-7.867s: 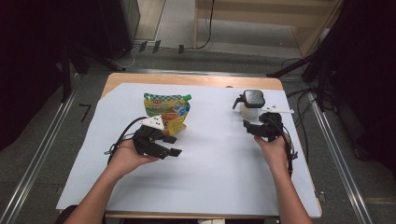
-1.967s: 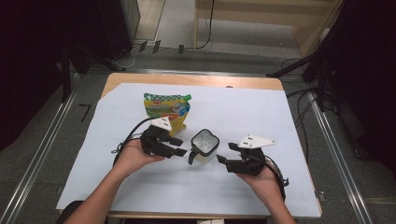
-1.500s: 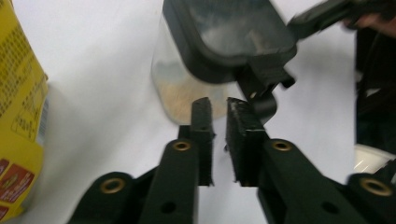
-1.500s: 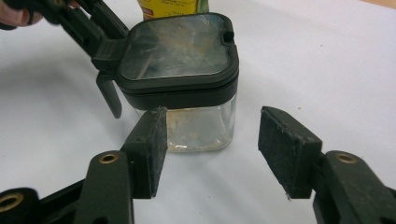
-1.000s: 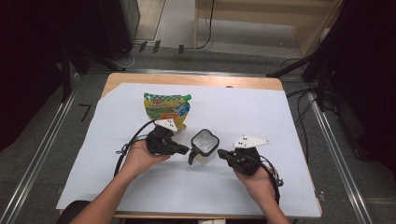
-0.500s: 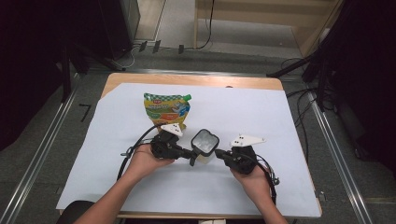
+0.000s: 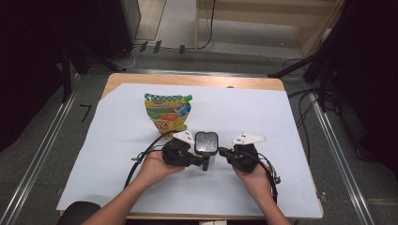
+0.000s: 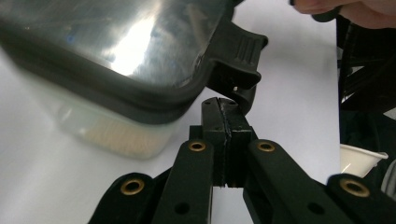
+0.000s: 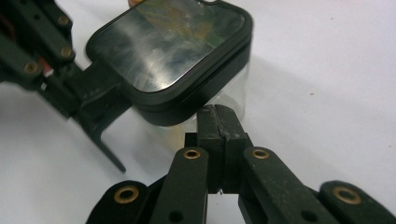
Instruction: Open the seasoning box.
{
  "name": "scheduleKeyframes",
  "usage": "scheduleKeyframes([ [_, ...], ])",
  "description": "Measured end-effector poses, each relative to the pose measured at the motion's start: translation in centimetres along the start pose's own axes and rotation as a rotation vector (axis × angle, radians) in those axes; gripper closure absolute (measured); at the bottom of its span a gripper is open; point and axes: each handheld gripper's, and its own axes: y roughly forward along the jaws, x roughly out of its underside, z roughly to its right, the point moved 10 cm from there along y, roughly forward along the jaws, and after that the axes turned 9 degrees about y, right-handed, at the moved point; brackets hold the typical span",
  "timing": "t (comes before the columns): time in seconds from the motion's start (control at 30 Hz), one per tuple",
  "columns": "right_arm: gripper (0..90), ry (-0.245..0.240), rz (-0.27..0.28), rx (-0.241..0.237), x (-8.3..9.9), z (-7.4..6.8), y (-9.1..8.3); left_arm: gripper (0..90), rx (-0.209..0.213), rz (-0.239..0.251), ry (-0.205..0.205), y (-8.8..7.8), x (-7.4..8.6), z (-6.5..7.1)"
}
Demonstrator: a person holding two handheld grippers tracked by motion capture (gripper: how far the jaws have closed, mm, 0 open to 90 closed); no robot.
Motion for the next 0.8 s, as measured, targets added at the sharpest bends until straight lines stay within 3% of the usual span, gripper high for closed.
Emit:
scheduleKeyframes([
  [0.17, 90.0, -0.006, 0.004, -0.001, 0.0, 0.0, -0.2, 85.4, 0.023, -0.002, -0.024, -0.1, 0.0, 0.0],
  [0.37, 90.0, -0.020, 0.016, -0.016, 0.3, -1.0, -1.8, 77.3, 0.043, -0.020, 0.004, -1.9, 0.6, 0.5],
  [0.7, 90.0, -0.041, 0.014, -0.065, 0.4, -3.6, -3.0, 57.8, 0.020, 0.021, 0.011, -3.9, 0.8, -0.5],
  [0.8, 90.0, -0.038, 0.006, -0.086, 0.9, -4.6, -2.9, 53.9, 0.009, 0.028, -0.011, -4.2, 1.1, -1.2],
])
